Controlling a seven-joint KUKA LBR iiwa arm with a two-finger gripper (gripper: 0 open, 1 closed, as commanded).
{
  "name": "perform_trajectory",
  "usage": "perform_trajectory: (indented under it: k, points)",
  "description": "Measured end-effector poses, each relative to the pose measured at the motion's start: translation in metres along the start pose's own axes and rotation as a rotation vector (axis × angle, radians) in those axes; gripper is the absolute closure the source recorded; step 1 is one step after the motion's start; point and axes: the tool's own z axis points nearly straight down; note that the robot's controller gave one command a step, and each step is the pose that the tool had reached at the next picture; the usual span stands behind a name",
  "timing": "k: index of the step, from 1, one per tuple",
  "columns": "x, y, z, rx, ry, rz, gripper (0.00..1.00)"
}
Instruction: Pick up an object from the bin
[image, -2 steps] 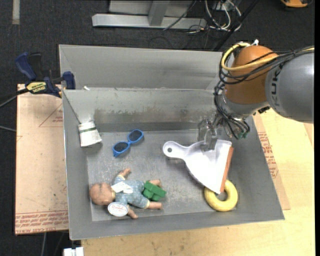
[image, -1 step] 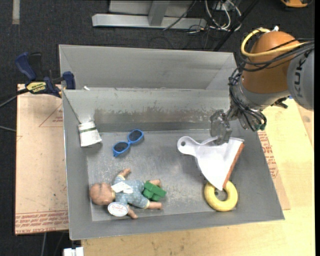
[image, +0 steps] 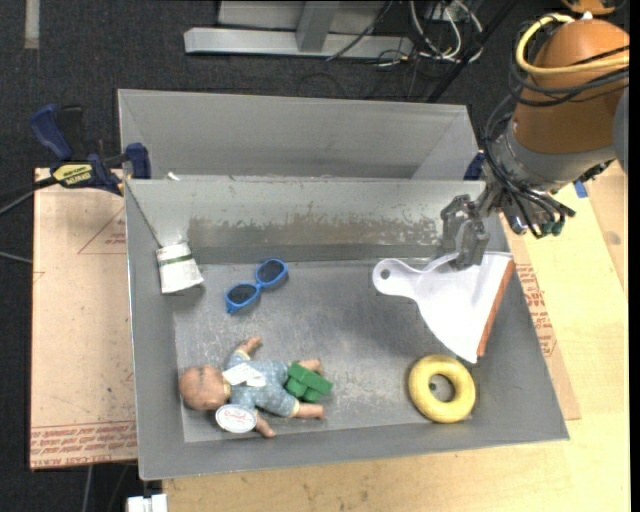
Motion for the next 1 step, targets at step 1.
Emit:
perform_trajectory:
  k: [1]
  points:
    - [0.0017, 0.0043, -0.0413, 0.000, -0.007, 0.013, 1.00]
